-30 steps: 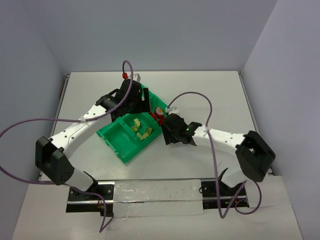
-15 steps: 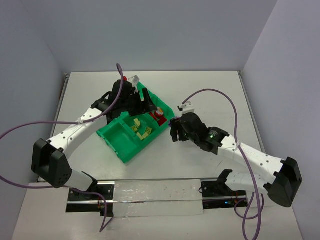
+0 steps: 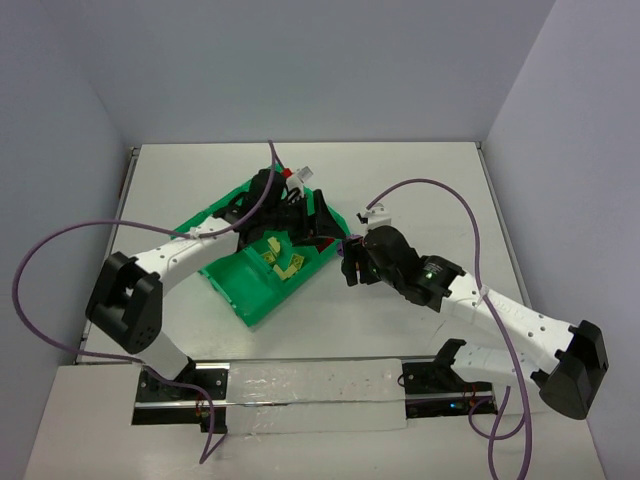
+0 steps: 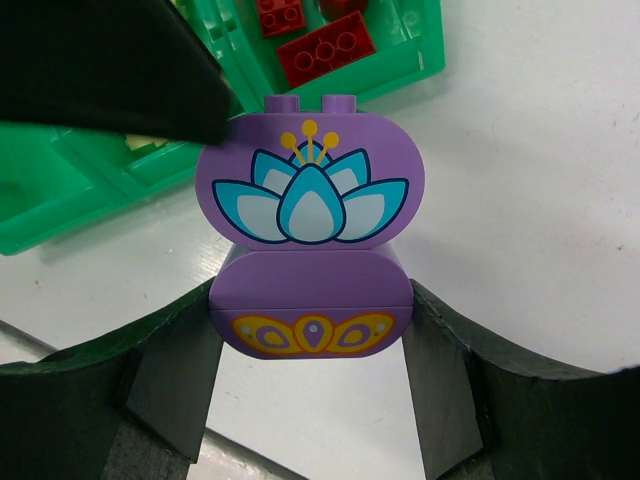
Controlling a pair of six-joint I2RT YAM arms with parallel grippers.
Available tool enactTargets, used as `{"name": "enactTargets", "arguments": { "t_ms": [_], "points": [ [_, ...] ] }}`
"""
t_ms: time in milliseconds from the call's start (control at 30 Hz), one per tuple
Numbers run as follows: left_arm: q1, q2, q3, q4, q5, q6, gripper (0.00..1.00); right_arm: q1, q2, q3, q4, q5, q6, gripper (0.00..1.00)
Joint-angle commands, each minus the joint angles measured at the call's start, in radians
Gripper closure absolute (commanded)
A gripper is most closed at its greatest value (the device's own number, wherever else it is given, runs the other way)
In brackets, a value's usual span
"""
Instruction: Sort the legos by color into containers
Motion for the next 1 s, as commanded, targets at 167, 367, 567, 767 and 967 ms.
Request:
{"name": "enactTargets", "arguments": {
  "t_ms": [167,367,567,767,967],
  "points": [
    [-0.050,0.068,0.062,0.074,0.109,0.029,0.17,0.000,-0.030,0.050,-0.006,0.009,-0.021,0.50],
    [-0.067,0.097,0.056,0.119,0.177,0.010,0.28,0.000,-0.012,0.072,-0.010,0.004,-0.032,0.50],
    [-0.084,0.110,0.053,0.167,0.195,-0.015,0.52,0.001,-0.016,0.072,-0.009,0.001,-0.028,0.50],
    [-0.085,0.094,0.086,0.076,0.111,0.019,1.00,0.000,-0.028,0.057,-0.015,0.006,-0.014,0.15],
    [-0.066,0.037,0.076,0.031,-0.025,0.023,1.00,0.001,-0.076,0.067,-0.053,0.016,-0.011,0.00]
  ]
}}
